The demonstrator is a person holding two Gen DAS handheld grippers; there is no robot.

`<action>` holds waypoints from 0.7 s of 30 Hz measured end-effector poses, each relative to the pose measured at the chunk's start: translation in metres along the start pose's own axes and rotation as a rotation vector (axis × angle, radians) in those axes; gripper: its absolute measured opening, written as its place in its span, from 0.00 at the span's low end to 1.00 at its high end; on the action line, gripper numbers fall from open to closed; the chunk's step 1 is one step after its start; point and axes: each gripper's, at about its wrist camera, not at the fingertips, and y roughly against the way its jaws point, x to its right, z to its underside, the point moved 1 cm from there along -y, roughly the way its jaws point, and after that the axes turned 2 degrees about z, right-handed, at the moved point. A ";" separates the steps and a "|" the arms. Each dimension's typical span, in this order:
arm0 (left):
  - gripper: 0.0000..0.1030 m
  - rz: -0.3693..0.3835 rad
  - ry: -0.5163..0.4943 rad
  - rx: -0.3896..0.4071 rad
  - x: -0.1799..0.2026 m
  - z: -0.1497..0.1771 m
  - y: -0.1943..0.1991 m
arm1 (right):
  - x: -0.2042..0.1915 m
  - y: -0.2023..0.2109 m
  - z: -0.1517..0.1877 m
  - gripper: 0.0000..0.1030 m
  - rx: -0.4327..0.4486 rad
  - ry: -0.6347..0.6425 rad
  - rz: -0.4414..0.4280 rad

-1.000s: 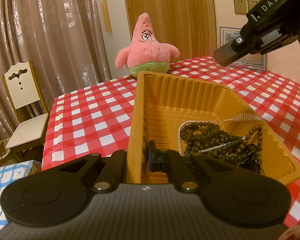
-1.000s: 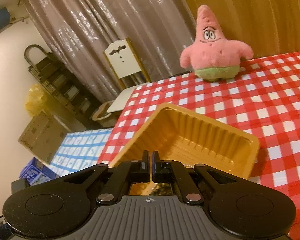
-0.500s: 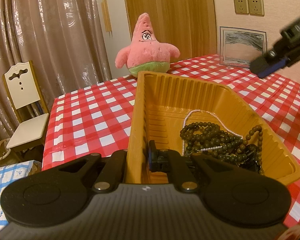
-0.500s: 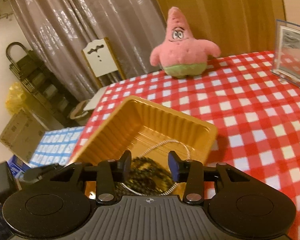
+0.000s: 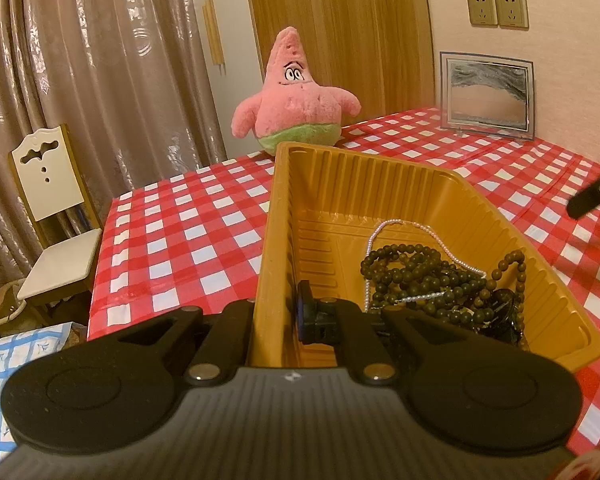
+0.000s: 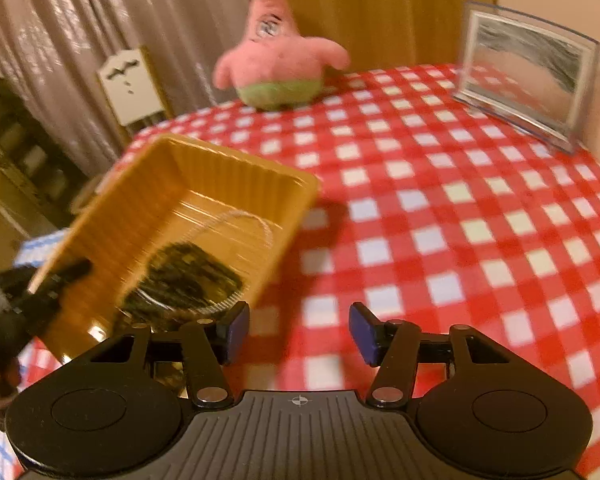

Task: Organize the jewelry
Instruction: 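Lower the pearl necklace into the tray and open the right gripper, then open the left gripper and release the tray rim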

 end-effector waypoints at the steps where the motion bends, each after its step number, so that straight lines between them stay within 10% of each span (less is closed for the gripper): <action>1: 0.05 0.000 0.001 0.000 0.000 0.000 0.000 | 0.003 0.001 0.004 0.55 -0.006 -0.003 0.012; 21: 0.05 -0.028 0.009 -0.009 0.001 0.000 0.001 | 0.043 0.018 0.028 0.58 -0.039 -0.024 0.099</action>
